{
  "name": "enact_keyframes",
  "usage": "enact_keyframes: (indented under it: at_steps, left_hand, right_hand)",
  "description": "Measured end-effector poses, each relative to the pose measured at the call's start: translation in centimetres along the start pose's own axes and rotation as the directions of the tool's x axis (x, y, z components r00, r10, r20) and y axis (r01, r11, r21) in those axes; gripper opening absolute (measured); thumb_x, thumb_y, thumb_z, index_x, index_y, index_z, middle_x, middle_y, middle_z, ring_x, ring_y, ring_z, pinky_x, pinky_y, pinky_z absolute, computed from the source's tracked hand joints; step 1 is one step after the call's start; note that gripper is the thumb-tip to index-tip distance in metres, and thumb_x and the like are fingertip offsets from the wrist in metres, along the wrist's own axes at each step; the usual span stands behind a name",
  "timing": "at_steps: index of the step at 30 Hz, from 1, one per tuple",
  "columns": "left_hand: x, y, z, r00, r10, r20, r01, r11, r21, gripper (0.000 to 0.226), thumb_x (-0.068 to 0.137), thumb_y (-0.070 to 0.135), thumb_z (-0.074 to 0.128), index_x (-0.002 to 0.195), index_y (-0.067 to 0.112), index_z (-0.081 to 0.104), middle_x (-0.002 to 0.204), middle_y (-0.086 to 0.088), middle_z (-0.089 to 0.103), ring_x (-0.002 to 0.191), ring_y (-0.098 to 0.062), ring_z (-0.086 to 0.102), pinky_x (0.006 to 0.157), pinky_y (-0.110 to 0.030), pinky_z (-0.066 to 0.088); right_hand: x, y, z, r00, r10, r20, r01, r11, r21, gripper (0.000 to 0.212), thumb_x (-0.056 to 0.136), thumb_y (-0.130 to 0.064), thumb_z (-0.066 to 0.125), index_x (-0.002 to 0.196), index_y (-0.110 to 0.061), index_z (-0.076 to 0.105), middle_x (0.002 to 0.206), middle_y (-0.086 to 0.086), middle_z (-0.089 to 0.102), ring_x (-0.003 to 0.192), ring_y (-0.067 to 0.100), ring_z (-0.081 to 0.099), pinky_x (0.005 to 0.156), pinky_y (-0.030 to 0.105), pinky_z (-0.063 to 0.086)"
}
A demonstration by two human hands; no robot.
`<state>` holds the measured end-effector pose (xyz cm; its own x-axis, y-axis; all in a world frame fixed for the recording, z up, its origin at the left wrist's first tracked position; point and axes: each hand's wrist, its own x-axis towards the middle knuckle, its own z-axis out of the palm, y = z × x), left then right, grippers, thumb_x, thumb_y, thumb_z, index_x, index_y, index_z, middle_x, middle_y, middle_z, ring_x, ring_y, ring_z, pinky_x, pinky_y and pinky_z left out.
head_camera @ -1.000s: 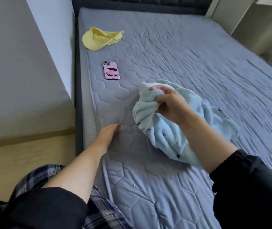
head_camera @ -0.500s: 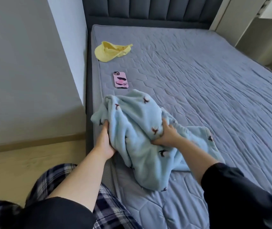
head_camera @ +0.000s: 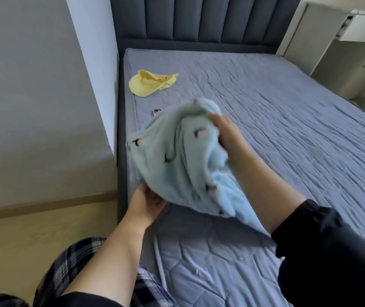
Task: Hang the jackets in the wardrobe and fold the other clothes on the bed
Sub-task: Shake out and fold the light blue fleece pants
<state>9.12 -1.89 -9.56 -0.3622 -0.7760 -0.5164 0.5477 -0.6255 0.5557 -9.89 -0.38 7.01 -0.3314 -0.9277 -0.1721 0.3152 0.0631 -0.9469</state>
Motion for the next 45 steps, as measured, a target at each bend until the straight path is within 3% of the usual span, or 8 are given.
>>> enact_keyframes:
  at_steps: [9, 14, 21, 26, 29, 32, 38, 45]
  left_hand:
    - [0.5, 0.3, -0.3, 0.996, 0.017, -0.091, -0.013, 0.999, 0.052, 0.040, 0.098, 0.037, 0.044, 0.136, 0.026, 0.041, 0.123, -0.006, 0.058, 0.105, -0.024, 0.060, 0.089, -0.039, 0.043]
    - [1.2, 1.2, 0.0, 0.988, 0.130, -0.078, -0.112, 0.973, 0.200, 0.042, 0.097, 0.043, 0.045, 0.136, 0.029, 0.047, 0.126, 0.008, 0.060, 0.105, -0.009, 0.059, 0.079, -0.032, 0.040]
    - [1.1, 4.0, -0.2, 0.876, 0.481, -0.039, -0.440, 0.830, 0.342, 0.073, 0.088, 0.053, 0.056, 0.149, 0.033, 0.022, 0.151, 0.008, 0.033, 0.134, -0.007, 0.036, 0.110, -0.031, 0.031]
    - [0.9, 2.9, 0.3, 0.843, 0.533, 0.073, -0.404, 0.537, 0.741, 0.105, 0.071, 0.038, 0.079, 0.150, 0.039, 0.011, 0.147, 0.012, 0.030, 0.126, -0.003, 0.035, 0.098, -0.024, 0.032]
    - [1.4, 2.6, -0.4, 0.875, 0.484, 0.011, -0.298, 0.520, 0.800, 0.090, 0.078, 0.018, 0.068, 0.149, 0.038, 0.017, 0.141, 0.008, 0.042, 0.114, -0.006, 0.043, 0.090, -0.025, 0.036]
    - [1.5, 2.5, -0.7, 0.904, 0.423, -0.058, -0.232, 0.601, 0.765, 0.064, 0.085, 0.009, 0.055, 0.142, 0.034, 0.039, 0.125, 0.003, 0.058, 0.099, -0.011, 0.054, 0.081, -0.025, 0.044]
    - [0.6, 2.9, -0.3, 0.981, 0.174, -0.088, -0.115, 0.879, 0.462, 0.029, 0.096, 0.017, 0.054, 0.125, 0.020, 0.057, 0.104, -0.005, 0.066, 0.088, -0.022, 0.066, 0.065, -0.030, 0.054]
    - [-0.4, 1.5, 0.1, 0.976, -0.197, 0.091, 0.111, 0.813, 0.571, 0.035, 0.097, 0.008, 0.051, 0.131, 0.009, 0.054, 0.126, -0.020, 0.060, 0.119, -0.037, 0.055, 0.105, -0.051, 0.041]
  right_hand:
    - [3.0, 7.1, -4.5, 0.962, 0.139, -0.234, -0.231, 0.870, -0.435, 0.092, 0.077, -0.051, 0.069, 0.149, -0.026, 0.018, 0.141, 0.003, 0.043, 0.120, 0.027, 0.050, 0.100, 0.046, 0.045]
    - [1.5, 9.8, -3.8, 0.980, -0.060, -0.189, -0.047, 0.854, -0.518, 0.062, 0.080, 0.006, 0.053, 0.135, -0.021, 0.048, 0.098, -0.011, 0.058, 0.098, 0.016, 0.058, 0.059, 0.010, 0.044]
    - [-3.5, 11.7, -0.1, 0.688, 0.467, 0.555, 0.709, -0.272, -0.650, 0.035, 0.086, -0.012, 0.054, 0.114, -0.024, 0.068, 0.114, -0.001, 0.062, 0.110, 0.020, 0.048, 0.090, 0.028, 0.041]
    - [-5.4, 11.2, -0.5, 0.662, 0.537, 0.523, 0.494, 0.213, -0.843, 0.015, 0.086, -0.026, 0.062, 0.094, -0.024, 0.075, 0.090, -0.013, 0.066, 0.085, 0.000, 0.055, 0.075, 0.004, 0.037]
    - [-3.3, 10.3, -1.8, 0.979, 0.034, 0.201, 0.154, 0.527, -0.836, 0.030, 0.089, -0.026, 0.061, 0.066, -0.007, 0.065, 0.050, -0.009, 0.055, 0.045, 0.002, 0.044, 0.049, 0.015, 0.040]
    - [-0.7, 9.8, -3.5, 0.929, -0.239, -0.283, -0.031, 0.712, -0.702, 0.023, 0.088, -0.021, 0.057, 0.075, -0.003, 0.059, 0.054, -0.001, 0.048, 0.049, 0.010, 0.042, 0.046, 0.017, 0.036]
    - [0.7, 11.0, -3.6, 0.829, 0.521, -0.203, -0.553, 0.816, -0.168, 0.052, 0.081, -0.047, 0.069, 0.112, -0.006, 0.061, 0.107, 0.013, 0.068, 0.099, 0.028, 0.065, 0.082, 0.038, 0.054]
    - [1.1, 9.5, -0.9, 0.914, 0.404, -0.046, -0.402, 0.915, 0.042, 0.038, 0.088, -0.040, 0.064, 0.110, -0.010, 0.067, 0.101, 0.012, 0.073, 0.085, 0.022, 0.071, 0.065, 0.031, 0.056]
